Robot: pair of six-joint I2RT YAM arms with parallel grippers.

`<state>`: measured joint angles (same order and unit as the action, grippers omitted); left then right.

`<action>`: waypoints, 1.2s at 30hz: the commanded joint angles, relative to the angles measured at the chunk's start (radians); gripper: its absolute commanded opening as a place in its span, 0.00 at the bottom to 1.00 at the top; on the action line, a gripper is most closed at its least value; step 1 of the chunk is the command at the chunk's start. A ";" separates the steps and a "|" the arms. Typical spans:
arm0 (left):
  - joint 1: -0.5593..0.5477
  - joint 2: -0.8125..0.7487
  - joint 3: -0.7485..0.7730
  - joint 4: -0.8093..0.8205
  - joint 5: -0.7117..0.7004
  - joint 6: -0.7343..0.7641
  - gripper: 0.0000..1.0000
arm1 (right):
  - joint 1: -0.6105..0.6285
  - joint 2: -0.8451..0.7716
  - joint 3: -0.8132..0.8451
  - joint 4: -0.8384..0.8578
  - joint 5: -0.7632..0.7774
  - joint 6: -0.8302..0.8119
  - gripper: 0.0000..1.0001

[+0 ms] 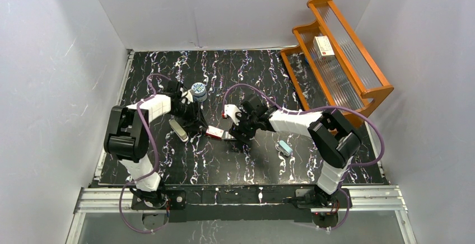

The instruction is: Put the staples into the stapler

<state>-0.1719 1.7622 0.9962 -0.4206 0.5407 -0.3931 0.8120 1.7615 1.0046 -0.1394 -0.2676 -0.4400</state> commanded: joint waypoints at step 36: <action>-0.054 -0.715 -0.321 0.016 -0.020 -0.169 0.77 | 0.299 0.092 0.283 -0.424 0.771 1.520 0.44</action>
<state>-0.2249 1.0481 0.6815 -0.4194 0.4858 -0.5694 1.1110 1.8282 1.2102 -0.4759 0.3996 0.9993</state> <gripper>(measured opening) 0.768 0.430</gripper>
